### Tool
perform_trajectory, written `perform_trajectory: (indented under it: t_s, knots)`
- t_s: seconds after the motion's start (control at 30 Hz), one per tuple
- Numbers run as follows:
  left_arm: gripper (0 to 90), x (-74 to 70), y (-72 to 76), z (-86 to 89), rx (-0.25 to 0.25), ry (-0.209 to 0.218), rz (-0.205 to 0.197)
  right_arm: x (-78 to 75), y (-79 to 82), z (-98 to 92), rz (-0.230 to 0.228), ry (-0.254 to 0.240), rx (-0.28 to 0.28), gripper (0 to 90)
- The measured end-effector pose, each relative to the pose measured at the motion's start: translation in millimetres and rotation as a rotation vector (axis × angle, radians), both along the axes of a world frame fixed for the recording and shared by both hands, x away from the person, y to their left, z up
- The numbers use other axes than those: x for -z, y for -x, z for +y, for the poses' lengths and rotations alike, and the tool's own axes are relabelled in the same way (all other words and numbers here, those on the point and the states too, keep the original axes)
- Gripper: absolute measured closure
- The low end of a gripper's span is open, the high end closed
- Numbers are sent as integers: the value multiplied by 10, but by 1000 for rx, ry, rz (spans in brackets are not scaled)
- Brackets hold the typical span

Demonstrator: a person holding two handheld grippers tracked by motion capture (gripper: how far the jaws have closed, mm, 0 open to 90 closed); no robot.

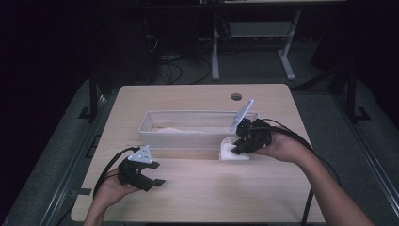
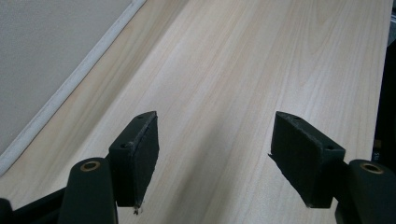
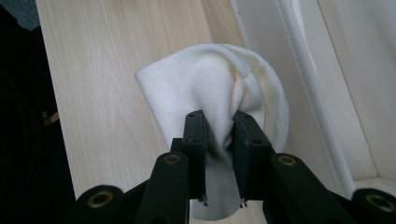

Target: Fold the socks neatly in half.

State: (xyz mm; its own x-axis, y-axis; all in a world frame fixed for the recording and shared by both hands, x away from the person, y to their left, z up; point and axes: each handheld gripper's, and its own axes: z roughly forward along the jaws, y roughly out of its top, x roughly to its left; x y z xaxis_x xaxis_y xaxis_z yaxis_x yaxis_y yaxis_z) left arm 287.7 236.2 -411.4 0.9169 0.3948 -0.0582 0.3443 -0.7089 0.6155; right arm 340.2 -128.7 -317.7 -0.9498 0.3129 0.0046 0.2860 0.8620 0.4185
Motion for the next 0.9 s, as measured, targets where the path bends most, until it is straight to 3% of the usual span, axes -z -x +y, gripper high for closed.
perform_trajectory:
  t_s: [0.9]
  knots:
    - [314, 16, -7, 21, -3, 6, 9, -236, -246, -197, -20, 1, 58, 760]
